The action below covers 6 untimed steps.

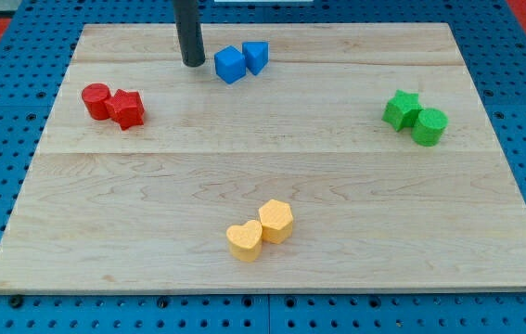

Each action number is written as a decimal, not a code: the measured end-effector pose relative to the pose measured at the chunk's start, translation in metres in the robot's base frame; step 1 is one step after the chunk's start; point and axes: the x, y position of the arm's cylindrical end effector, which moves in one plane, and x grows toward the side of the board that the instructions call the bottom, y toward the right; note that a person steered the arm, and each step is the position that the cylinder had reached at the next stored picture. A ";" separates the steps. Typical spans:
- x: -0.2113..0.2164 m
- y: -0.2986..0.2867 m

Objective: Separate the blue cube and blue triangle

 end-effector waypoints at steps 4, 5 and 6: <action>-0.049 0.025; -0.076 0.053; -0.045 0.113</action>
